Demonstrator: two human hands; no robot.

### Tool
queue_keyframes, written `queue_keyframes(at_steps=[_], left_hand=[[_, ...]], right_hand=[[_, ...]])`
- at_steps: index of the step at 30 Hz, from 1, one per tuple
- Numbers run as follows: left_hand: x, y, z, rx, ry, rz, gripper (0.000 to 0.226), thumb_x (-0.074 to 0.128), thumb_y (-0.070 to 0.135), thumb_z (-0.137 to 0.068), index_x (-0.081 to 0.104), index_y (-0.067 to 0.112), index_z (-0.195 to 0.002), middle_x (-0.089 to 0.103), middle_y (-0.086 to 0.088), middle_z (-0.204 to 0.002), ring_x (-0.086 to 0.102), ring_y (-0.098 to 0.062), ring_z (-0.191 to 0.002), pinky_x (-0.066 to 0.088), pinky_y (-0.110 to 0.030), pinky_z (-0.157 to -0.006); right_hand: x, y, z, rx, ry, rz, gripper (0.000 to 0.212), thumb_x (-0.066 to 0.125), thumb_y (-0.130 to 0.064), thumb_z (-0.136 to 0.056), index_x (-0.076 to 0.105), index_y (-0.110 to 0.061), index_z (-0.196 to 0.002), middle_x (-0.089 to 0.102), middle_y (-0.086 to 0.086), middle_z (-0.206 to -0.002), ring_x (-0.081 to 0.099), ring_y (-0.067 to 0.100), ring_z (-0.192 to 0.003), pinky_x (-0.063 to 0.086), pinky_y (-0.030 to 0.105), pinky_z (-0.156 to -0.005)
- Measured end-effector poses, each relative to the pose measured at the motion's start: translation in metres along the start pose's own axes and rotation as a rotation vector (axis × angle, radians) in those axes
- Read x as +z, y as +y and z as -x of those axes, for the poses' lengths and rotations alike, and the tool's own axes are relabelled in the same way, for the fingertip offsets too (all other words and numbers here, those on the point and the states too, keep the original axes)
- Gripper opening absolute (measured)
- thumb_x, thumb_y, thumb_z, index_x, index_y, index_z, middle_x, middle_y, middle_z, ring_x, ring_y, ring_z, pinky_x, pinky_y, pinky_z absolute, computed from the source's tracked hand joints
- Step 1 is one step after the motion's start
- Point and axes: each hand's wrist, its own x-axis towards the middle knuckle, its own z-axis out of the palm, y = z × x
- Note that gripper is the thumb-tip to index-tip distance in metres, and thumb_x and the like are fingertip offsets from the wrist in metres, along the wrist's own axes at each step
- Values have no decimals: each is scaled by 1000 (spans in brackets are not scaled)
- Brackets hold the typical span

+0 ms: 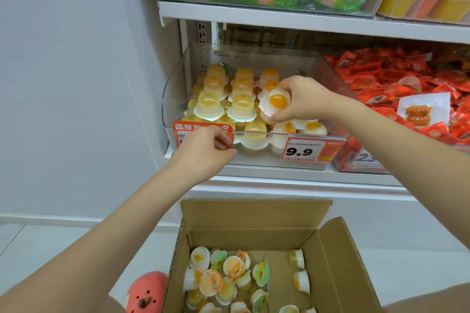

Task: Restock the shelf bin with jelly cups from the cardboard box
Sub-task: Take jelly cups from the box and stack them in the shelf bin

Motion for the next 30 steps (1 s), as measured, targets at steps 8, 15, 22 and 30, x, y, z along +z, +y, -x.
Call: queue_keyframes(at_steps=[8,15,22,30], left_hand=[[3,2,0,18,26,-19,13,69,22,-81,67,19,-94,67,4,-86,63,-9,-86,52,-29,-84],[4,1,0,25,25,-23,14,70,21,-81,65,19,-93,66,5,-87,62,-10,-87,52,-30,-85],[4,-3,1,63,11,-43,14,68,21,-82,61,21,-95,60,10,-87,58,-7,-88,45,-15,-73],[36,-23,19,143,-218,-202,5,62,16,-84,63,18,-89,65,3,-87,60,-9,-78,52,-24,-69]], right_hand=[[7,-1,2,-18,-58,-72,79,86,-35,-64,47,-18,-130,55,0,-121,51,18,-109,41,27,-81],[12,-1,8,-38,-15,-179,63,79,-29,-75,52,-23,-131,56,-3,-127,47,8,-100,37,21,-83],[13,-5,17,-4,44,-161,66,78,-32,-76,50,-20,-134,57,1,-128,53,17,-112,39,22,-87],[47,-9,120,-227,582,-353,16,59,-7,-85,62,-11,-101,61,-4,-89,54,12,-84,44,22,-76]])
